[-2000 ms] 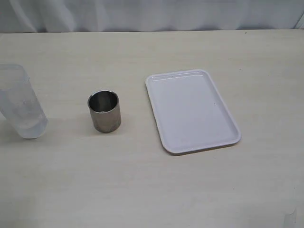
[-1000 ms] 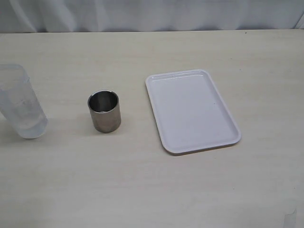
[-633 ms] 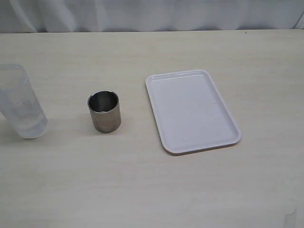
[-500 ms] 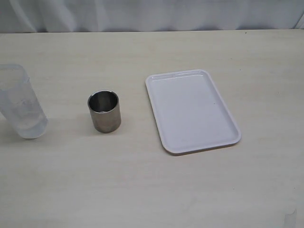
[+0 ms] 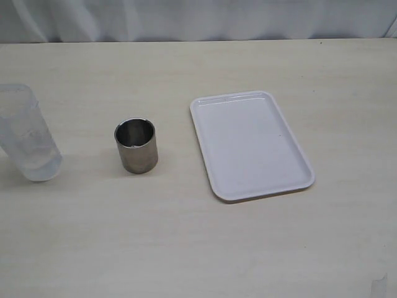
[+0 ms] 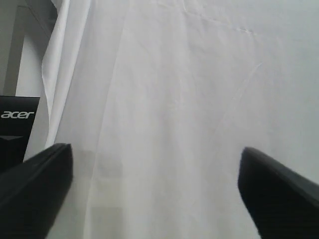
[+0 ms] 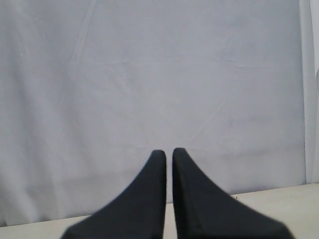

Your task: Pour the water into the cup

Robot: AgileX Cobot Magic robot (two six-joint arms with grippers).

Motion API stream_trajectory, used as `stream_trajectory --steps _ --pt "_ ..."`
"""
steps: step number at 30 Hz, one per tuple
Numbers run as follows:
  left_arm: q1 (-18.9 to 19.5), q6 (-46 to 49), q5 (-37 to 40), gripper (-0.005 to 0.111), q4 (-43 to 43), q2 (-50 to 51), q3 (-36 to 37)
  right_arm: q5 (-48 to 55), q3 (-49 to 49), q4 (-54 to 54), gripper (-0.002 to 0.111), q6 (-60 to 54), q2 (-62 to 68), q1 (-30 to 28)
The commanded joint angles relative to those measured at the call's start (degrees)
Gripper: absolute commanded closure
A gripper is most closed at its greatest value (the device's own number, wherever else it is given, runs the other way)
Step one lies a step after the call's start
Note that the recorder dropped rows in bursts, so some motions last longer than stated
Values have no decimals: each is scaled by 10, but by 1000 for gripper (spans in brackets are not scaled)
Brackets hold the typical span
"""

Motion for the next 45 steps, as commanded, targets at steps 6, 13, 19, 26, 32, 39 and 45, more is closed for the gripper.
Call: stream_trajectory --steps 6,13,19,26,32,39,45 --pt "1 -5 -4 14 -6 -1 2 -1 2 2 104 3 -4 -2" --pt "1 -2 -34 14 0 117 2 18 2 2 104 3 -4 -2" --pt "1 -2 -128 14 3 304 2 26 2 2 104 3 -4 -2" --pt "1 -2 -218 14 14 481 2 27 2 2 104 3 -4 -2" --pt "1 -3 -301 14 28 607 2 27 2 2 104 3 -4 -2" --pt "1 7 -359 14 28 695 2 27 2 2 104 3 -4 -2" --pt "1 7 -387 14 30 733 2 27 2 2 104 3 -4 -2"
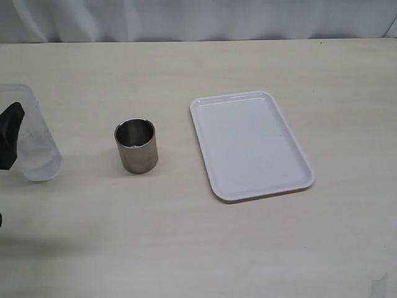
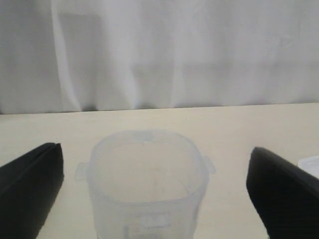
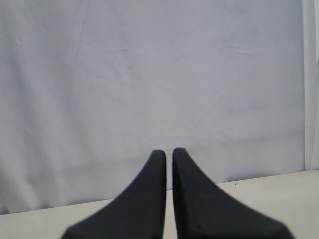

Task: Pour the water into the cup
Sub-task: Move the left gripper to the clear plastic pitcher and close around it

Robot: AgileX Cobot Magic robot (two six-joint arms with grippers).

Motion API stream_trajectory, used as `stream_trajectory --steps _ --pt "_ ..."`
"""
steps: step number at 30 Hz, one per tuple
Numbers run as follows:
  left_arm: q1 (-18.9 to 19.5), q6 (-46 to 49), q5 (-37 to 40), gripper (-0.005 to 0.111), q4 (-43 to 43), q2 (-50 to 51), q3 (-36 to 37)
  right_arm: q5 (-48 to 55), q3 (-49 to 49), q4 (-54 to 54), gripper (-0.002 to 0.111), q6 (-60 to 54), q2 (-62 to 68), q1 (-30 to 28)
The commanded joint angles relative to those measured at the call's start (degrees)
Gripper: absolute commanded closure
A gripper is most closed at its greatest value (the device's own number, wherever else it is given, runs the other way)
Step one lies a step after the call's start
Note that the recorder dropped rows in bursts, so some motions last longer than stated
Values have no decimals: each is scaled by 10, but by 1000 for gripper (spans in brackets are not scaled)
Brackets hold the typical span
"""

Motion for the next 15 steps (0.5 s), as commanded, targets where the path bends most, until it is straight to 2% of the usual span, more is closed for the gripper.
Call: stream_trajectory --steps 1,15 --pt "1 2 -30 14 4 23 2 3 2 0 104 2 -4 -2" --pt "1 9 -46 14 18 87 2 4 2 0 104 -1 -4 -2"
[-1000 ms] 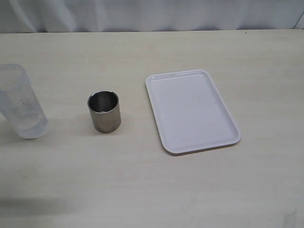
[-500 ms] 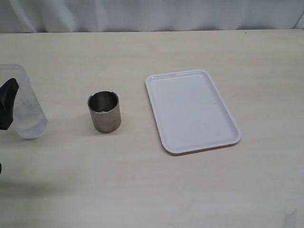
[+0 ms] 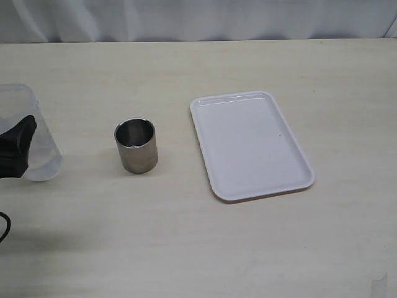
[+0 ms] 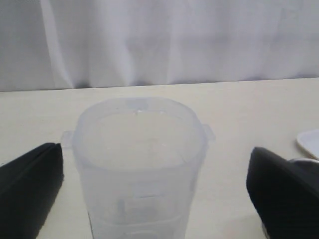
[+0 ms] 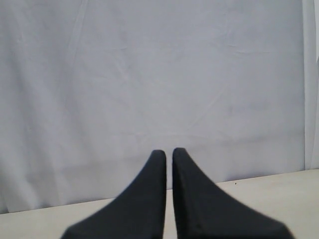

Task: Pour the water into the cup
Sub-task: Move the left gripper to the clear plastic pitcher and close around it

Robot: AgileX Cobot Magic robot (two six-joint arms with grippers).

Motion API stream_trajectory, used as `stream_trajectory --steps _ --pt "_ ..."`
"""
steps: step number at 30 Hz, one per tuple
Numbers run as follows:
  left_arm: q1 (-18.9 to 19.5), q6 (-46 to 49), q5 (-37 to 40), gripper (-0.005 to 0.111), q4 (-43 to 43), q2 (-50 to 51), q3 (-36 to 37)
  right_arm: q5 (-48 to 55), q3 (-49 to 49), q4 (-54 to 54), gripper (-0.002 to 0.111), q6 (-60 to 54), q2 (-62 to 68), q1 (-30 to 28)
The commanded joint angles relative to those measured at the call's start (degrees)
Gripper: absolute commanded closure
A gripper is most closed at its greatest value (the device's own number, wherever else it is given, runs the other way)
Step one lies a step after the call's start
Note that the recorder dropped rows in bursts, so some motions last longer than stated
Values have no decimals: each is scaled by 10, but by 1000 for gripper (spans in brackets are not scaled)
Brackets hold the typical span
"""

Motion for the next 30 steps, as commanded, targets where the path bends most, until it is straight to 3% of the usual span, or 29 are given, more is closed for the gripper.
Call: stream_trajectory --steps 1,12,30 --pt "1 6 -21 14 5 19 3 3 2 0 104 -1 -4 -2" --pt "1 12 -62 14 0 99 3 3 2 0 104 -1 -4 -2" --pt "1 12 -62 14 -21 192 -28 4 2 0 104 0 -4 -2"
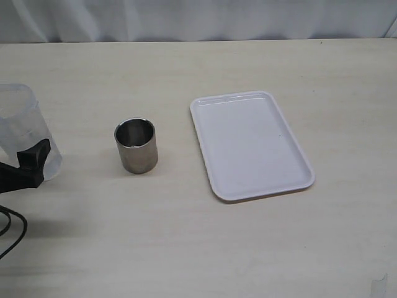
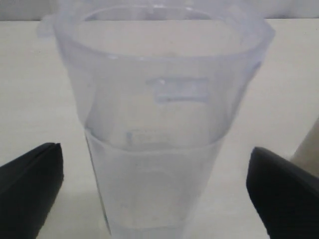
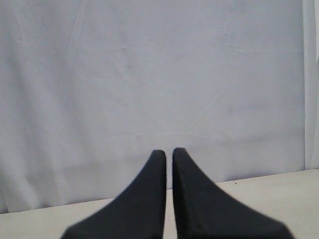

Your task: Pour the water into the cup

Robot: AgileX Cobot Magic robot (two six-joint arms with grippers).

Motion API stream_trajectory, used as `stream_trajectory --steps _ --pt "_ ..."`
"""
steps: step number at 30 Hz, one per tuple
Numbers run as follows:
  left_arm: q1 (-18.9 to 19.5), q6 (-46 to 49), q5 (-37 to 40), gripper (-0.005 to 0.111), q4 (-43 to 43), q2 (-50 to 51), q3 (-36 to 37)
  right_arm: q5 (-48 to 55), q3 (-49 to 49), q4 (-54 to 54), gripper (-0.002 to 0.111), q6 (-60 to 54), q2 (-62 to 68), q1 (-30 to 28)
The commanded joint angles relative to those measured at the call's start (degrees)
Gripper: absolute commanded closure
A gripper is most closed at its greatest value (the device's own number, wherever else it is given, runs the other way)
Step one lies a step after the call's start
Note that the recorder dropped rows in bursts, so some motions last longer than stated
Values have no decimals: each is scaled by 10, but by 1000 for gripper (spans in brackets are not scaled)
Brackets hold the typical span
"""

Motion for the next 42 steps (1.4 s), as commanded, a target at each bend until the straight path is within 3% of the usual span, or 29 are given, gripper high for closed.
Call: stream_trajectory --steps 1,17,42 --pt "1 2 -8 14 -3 6 -10 3 2 0 104 0 -4 -2" --pt "1 -14 -8 14 9 91 -52 3 2 0 104 0 -4 -2" --pt "1 -26 -8 14 -19 92 -65 4 2 0 104 0 -4 -2"
